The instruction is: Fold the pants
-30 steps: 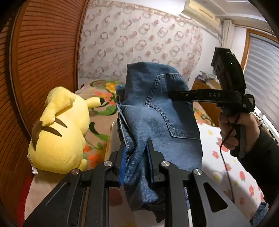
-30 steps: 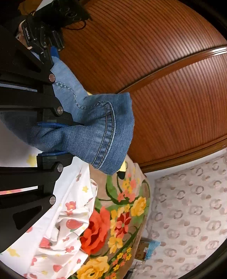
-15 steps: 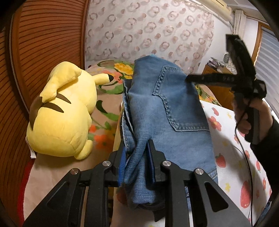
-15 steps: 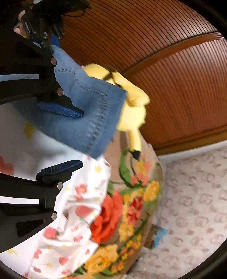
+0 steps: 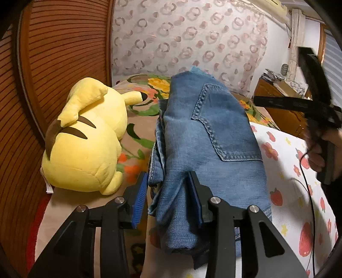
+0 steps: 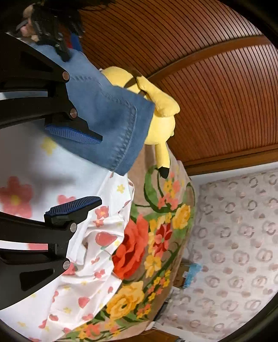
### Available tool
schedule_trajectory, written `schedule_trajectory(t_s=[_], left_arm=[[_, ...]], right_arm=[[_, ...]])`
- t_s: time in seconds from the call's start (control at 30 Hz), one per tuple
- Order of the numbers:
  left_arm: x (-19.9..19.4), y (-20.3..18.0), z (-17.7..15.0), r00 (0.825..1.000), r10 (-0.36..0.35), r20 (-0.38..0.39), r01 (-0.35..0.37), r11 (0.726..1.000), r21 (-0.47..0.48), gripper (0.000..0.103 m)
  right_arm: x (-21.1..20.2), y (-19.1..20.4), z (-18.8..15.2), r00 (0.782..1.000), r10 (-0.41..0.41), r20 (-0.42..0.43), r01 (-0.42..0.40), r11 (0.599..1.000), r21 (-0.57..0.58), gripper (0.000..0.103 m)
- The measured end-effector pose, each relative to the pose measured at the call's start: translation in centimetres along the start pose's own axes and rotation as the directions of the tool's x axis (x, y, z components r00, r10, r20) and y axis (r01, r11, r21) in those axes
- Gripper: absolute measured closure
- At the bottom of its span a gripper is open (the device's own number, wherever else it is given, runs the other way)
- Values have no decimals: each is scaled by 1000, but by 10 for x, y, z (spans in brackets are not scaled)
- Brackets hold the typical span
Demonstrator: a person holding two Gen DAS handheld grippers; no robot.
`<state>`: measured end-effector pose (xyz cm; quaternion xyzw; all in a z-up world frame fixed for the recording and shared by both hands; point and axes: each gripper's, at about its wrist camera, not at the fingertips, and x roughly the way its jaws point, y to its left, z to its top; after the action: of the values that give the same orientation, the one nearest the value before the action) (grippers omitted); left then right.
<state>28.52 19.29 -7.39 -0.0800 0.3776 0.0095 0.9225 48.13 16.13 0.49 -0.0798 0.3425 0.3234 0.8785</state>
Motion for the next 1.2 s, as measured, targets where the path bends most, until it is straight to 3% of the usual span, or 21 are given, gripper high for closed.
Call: schedule_trajectory(t_s=[0.27,0.63,0.83,1.2], left_arm=[[-33,-7,1,997,48,54,-49,999,23,62],[-96,-53,-3,987,-32,156,19,996,86,49],[-127,-81,-10,976,-75,204,49,991,129,26],[-161,-121,-26,965,-116,235,69,978,198,22]], right_arm=[[-70,12,-34,997,10,71,-7,999,-35,50],[-152,31,-82,981,-39,188,46,998,-34,50],[-184,40,-108,972,-65,225,74,997,-29,50],[-234,64,-162,958,-96,270,109,993,-33,45]])
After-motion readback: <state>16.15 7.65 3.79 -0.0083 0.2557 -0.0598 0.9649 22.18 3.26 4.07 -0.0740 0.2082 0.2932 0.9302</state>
